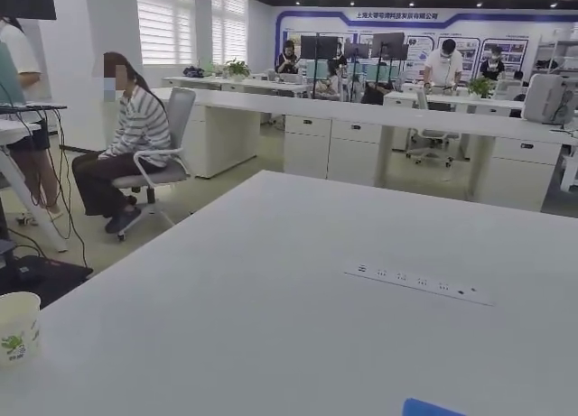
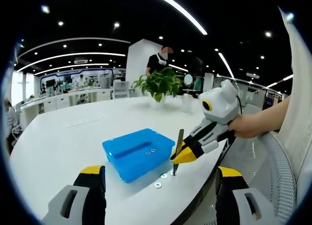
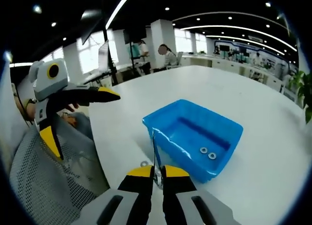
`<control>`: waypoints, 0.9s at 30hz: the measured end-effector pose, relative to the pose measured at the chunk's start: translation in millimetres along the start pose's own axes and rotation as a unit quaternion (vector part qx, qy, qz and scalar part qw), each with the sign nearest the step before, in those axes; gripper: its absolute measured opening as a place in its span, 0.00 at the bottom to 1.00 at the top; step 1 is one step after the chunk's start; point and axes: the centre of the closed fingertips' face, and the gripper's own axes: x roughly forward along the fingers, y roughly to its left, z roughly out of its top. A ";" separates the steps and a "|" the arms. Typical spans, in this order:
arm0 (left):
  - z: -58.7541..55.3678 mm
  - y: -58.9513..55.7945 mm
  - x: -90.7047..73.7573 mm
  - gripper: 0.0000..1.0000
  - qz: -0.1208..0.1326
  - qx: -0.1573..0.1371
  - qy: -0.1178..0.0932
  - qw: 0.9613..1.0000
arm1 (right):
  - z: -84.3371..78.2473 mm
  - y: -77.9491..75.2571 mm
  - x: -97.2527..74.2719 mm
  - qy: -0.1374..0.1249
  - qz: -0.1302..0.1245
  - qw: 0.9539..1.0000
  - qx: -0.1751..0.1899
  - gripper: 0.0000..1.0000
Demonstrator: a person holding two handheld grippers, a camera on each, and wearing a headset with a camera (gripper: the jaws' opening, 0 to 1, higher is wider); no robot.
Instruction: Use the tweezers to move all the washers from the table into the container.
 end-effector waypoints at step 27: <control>2.0 0.9 -0.5 0.95 0.002 -0.004 -0.005 1.000 | 70.7 -13.8 -13.7 -0.088 0.087 0.983 0.133 0.03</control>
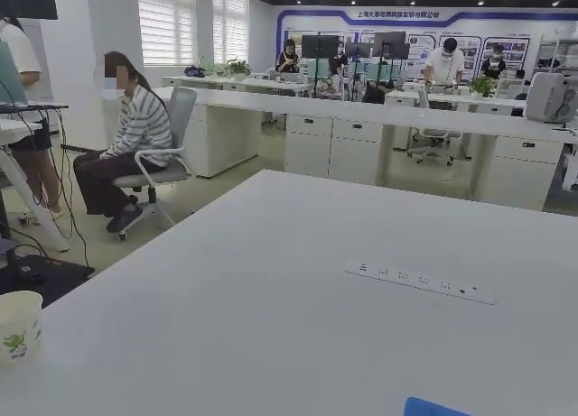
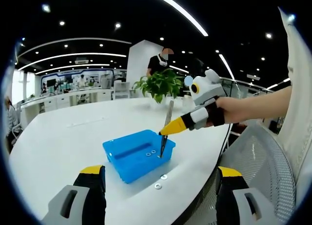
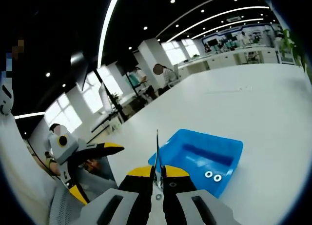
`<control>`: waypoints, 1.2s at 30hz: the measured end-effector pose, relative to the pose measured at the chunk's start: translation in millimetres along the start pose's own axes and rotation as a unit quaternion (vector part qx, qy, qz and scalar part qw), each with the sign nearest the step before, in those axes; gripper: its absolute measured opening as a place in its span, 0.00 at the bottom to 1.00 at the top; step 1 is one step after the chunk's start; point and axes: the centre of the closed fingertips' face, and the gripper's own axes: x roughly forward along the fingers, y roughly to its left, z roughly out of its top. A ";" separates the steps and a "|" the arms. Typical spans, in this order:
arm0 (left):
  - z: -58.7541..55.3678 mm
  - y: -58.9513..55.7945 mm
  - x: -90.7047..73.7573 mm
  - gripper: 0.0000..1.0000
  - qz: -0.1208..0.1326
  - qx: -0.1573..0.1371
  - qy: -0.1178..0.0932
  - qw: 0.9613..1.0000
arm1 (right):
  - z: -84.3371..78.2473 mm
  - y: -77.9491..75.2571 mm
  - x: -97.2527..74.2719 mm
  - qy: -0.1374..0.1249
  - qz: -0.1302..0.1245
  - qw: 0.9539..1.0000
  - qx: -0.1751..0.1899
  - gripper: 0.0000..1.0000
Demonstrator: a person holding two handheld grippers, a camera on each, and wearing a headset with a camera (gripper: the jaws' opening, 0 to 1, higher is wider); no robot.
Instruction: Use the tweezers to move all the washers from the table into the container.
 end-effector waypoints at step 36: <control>-1.5 -1.7 1.1 0.95 -0.006 -0.005 0.004 1.000 | 10.3 -53.5 40.9 0.036 -0.047 0.998 -0.003 0.03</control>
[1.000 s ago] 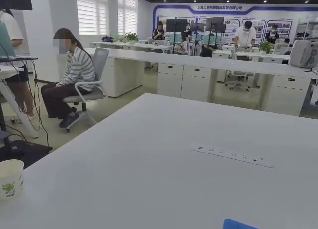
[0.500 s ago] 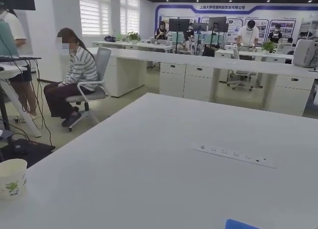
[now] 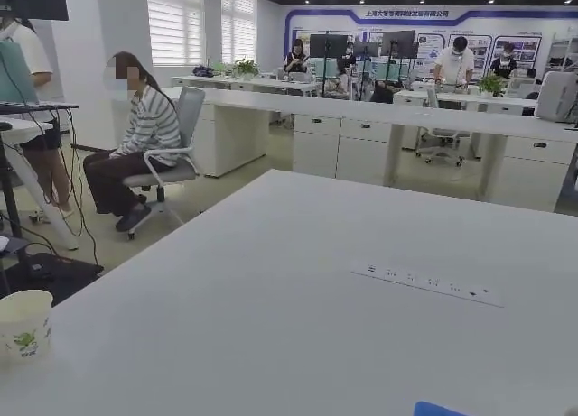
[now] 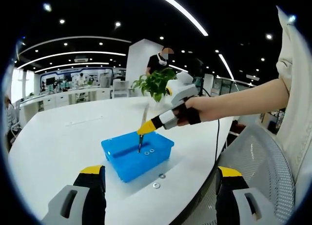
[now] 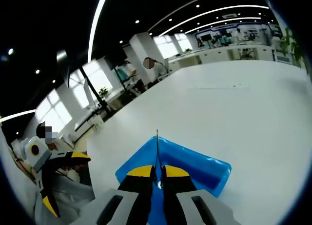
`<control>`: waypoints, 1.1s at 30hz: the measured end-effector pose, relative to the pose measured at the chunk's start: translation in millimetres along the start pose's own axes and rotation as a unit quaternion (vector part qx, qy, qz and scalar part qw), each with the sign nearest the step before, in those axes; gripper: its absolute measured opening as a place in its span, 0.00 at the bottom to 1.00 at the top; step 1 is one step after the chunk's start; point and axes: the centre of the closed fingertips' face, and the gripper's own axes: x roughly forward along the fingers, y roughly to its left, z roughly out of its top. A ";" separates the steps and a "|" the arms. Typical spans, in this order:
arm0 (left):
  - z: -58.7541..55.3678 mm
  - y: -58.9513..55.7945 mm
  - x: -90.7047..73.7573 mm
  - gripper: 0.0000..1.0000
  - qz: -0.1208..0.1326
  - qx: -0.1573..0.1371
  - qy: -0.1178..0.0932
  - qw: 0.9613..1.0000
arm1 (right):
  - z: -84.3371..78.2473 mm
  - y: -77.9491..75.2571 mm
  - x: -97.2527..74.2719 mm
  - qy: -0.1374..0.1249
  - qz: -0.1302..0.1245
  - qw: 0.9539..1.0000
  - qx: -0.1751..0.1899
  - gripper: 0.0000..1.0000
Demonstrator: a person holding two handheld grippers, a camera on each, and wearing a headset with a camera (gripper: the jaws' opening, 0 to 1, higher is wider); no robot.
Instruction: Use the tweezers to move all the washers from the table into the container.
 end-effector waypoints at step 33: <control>0.4 0.2 0.4 0.95 0.000 -0.006 -0.002 1.000 | -17.9 -5.0 12.8 0.063 -0.034 0.980 -0.187 0.04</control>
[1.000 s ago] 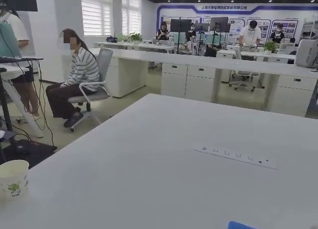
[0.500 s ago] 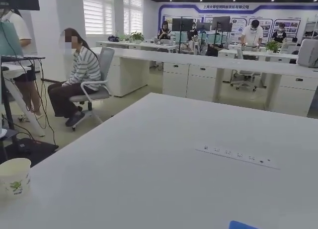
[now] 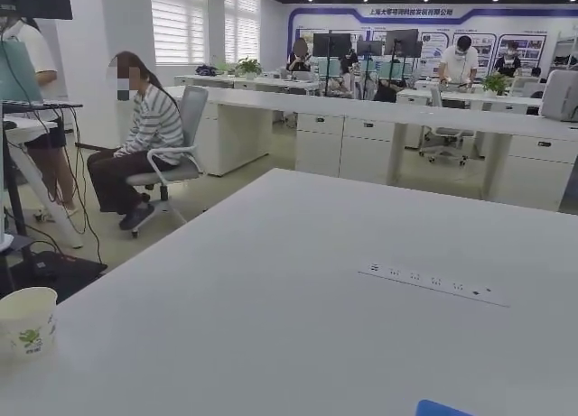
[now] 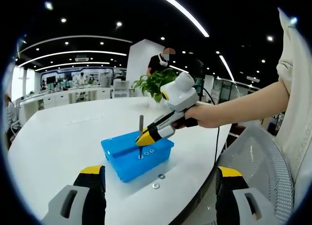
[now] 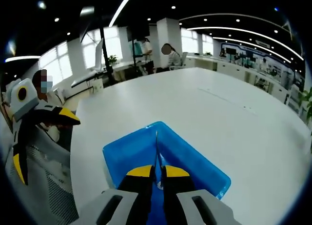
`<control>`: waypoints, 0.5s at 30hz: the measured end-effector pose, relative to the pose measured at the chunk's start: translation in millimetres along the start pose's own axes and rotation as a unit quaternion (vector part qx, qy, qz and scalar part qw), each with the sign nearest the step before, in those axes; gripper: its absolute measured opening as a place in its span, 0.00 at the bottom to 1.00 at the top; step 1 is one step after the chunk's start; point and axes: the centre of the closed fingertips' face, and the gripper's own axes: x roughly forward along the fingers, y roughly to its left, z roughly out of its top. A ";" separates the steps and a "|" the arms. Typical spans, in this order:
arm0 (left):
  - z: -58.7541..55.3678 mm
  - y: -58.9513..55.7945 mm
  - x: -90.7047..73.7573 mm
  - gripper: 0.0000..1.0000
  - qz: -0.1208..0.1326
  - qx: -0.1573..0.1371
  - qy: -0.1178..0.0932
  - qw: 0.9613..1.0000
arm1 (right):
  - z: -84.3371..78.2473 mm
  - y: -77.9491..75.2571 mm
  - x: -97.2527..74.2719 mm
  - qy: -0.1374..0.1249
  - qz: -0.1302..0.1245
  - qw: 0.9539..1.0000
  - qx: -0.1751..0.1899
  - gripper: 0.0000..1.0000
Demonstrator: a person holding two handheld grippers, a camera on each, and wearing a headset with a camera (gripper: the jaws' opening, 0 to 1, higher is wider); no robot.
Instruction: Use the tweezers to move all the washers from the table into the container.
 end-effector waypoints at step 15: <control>-0.4 0.7 -0.1 0.95 0.001 0.001 0.002 1.000 | 30.1 18.3 -34.5 -0.062 0.004 0.998 0.003 0.04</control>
